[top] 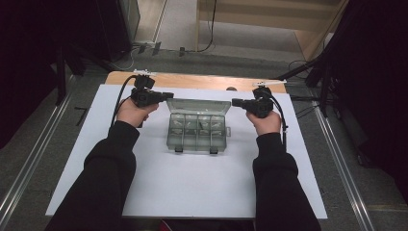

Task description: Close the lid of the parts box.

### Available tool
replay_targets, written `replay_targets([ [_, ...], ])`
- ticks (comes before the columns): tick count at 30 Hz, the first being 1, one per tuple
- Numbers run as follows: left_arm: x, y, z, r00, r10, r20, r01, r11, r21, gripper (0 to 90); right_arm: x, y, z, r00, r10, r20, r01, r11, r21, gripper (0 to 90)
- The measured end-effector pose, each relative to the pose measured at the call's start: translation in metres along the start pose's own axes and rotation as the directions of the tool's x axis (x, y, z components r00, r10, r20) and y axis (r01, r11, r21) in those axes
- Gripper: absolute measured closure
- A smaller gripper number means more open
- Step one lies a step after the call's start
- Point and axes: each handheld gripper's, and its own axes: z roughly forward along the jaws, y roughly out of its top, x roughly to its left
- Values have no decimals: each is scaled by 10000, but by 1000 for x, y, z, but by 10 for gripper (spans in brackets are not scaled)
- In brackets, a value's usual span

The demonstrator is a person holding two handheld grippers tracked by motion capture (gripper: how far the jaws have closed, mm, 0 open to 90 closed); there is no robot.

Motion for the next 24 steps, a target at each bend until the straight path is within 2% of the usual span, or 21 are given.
replay_targets([
  [4,-2,-1,-1,10000,74,23,-74,10000,-25,885,4,3,1,9999,-104,-105,104,9999,-9,900],
  [16,-6,-8,-6,9996,256,120,-257,9997,53,884,15,5,12,9987,-417,-299,431,9979,479,900],
  [24,-6,-14,-8,9993,269,273,-272,9996,106,884,18,4,13,9982,-394,-453,429,9959,794,900],
])
